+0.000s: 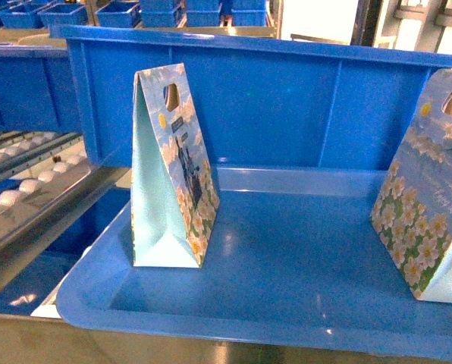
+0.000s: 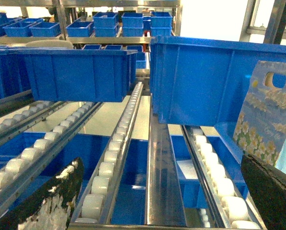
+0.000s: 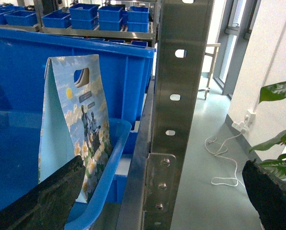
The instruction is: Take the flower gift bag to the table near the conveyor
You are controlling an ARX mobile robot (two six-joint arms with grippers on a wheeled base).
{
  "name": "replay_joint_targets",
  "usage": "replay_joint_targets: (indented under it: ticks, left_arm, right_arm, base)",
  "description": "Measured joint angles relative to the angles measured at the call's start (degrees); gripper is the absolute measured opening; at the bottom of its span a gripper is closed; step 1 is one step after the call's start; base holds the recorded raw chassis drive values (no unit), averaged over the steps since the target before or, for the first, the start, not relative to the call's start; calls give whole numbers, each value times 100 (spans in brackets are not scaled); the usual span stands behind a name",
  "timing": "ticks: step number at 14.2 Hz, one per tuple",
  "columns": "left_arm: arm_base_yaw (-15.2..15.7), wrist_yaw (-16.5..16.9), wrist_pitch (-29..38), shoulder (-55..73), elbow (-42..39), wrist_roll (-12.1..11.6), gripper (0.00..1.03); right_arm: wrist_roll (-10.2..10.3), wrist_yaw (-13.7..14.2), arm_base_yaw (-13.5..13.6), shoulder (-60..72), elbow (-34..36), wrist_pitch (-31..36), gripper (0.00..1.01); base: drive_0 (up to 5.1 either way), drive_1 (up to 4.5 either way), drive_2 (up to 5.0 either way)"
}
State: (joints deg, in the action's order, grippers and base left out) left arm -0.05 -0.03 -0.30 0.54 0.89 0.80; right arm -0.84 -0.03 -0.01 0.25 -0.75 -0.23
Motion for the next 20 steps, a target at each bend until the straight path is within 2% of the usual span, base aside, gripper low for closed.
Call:
replay_joint_targets:
  ticks: [13, 15, 17, 19, 20]
  left_arm:
    - [0, 0, 0, 0, 0, 0, 98]
    - [179, 238, 442, 232, 0, 0, 98]
    - [321, 385, 1049, 839, 2, 24, 98]
    - [109, 358, 1764, 1550, 20, 26, 98]
    - [-109, 254, 2264, 2046, 68, 24, 98]
  right_arm:
    - [0, -4, 4, 4, 0, 31, 98]
    - [-7, 199, 376, 535, 0, 699, 98]
    - [-28, 616, 931, 1071, -15, 1244, 98]
    - [-33, 979, 1517, 1537, -103, 1692, 98]
    - [-37, 1161, 1818, 1788, -203, 1963, 98]
  base:
    - [0, 0, 0]
    - [0, 0, 0]
    - [0, 0, 0]
    - [0, 0, 0]
    - [0, 0, 0]
